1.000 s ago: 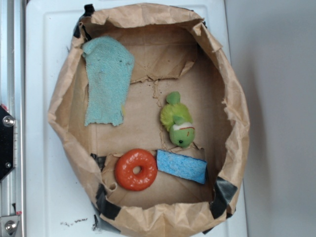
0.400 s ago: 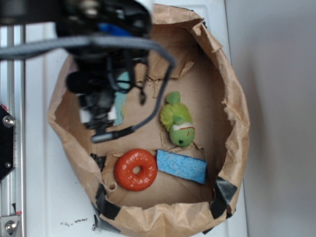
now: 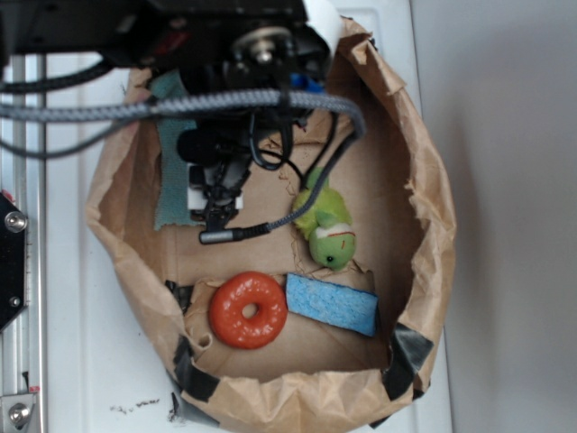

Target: Grab the blue cloth.

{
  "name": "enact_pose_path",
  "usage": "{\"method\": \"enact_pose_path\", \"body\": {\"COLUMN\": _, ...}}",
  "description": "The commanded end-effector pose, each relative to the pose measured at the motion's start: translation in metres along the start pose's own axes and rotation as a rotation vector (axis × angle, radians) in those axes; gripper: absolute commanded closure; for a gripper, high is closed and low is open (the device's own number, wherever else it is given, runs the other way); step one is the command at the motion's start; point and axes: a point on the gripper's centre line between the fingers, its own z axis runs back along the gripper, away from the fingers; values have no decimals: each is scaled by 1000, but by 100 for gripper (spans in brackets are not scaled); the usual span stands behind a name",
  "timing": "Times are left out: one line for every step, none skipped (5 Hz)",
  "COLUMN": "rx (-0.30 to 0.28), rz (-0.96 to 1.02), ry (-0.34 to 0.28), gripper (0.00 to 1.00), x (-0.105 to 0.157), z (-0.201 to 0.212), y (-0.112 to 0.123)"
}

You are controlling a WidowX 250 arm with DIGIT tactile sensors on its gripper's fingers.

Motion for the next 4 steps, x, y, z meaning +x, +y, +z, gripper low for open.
{"method": "enact_pose_path", "body": {"rx": 72, "rz": -26, "ry": 45, "gripper": 0, "x": 0, "z": -32, "y": 16}}
{"method": "enact_pose_path", "body": {"rx": 69, "rz": -55, "ry": 62, "gripper": 0, "x": -25, "z": -48, "y": 15}}
{"method": "enact_pose_path", "body": {"rx": 70, "rz": -94, "ry": 111, "gripper": 0, "x": -36, "z": -64, "y": 10}}
{"method": "enact_pose_path", "body": {"rx": 125, "rz": -80, "ry": 110, "gripper": 100, "x": -44, "z": -69, "y": 10}}
